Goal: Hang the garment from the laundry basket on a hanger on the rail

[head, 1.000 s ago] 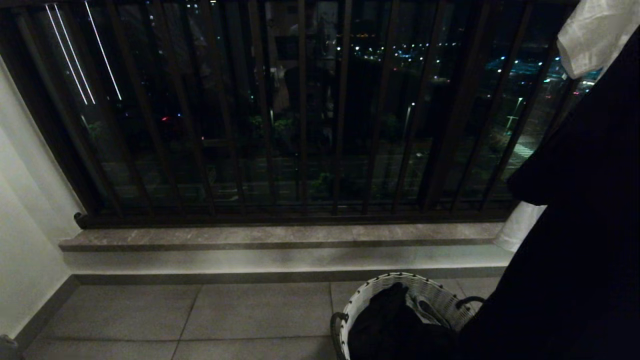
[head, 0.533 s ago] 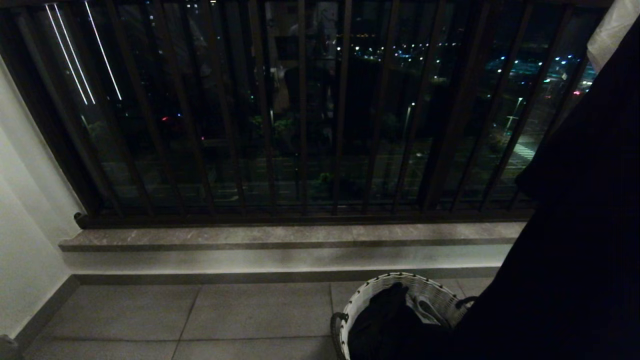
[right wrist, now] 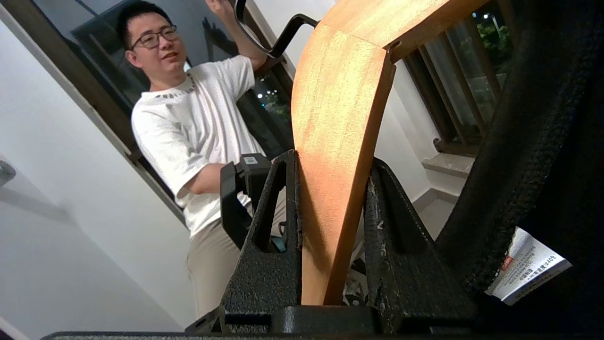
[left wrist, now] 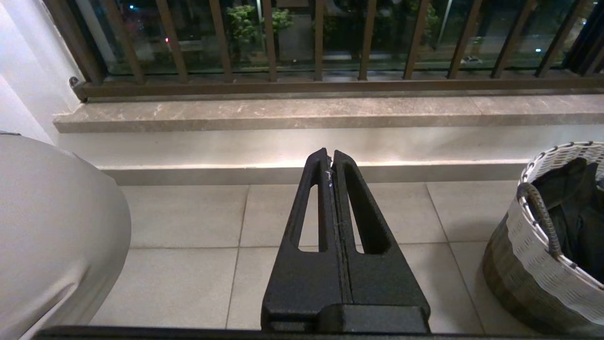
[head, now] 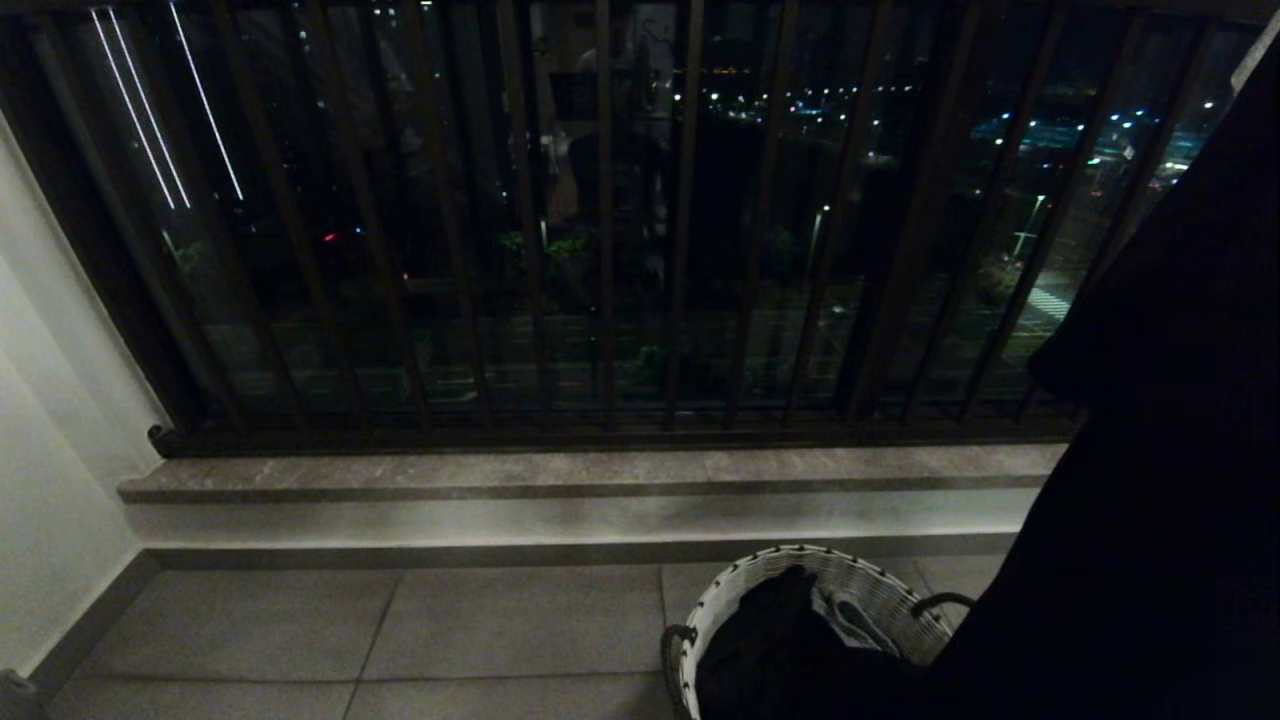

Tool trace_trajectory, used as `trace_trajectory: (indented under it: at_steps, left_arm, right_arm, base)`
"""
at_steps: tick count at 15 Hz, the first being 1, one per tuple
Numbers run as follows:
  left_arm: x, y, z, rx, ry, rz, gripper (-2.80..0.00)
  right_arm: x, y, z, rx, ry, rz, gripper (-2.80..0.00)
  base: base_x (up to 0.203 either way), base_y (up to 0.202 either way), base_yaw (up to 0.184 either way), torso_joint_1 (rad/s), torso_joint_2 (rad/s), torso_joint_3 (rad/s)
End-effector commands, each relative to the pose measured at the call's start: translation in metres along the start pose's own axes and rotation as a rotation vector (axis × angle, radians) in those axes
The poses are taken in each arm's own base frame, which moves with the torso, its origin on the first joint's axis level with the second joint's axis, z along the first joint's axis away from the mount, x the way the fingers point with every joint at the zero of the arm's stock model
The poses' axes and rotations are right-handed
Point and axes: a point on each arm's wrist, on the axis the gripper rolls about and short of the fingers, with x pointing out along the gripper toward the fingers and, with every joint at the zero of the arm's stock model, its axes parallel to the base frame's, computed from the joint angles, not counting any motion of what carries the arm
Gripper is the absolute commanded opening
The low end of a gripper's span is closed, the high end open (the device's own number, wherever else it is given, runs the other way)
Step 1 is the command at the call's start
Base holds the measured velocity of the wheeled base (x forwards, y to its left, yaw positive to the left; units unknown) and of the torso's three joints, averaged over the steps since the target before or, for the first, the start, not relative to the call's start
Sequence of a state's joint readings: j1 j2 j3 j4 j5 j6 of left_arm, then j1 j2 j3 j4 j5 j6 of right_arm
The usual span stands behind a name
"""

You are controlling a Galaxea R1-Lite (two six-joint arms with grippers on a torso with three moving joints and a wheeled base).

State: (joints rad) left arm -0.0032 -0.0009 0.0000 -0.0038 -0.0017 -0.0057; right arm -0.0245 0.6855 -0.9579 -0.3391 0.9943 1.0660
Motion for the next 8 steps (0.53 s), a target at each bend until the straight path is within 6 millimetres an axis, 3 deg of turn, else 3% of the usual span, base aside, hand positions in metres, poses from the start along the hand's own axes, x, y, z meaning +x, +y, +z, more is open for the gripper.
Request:
trace_trajectory:
  at_steps: [1, 8]
  left_arm:
    - [0.0002, 0.0, -0.0003, 0.0, 0.002, 0.0, -2.8]
    - [0.0002, 0.0, -0.0003, 0.0, 0.002, 0.0, -2.8]
  right_arm:
    - [0.0003, -0.0004, 0.0001, 0.003, 0.005, 0.003, -2.8]
    - [0.0, -0.0003, -0.0002, 0.003, 0.005, 0.003, -2.8]
  base:
    - [0.0, 0.0, 0.0, 0.0, 0.0, 0.0]
    - [0.0, 0.0, 0.0, 0.0, 0.0, 0.0]
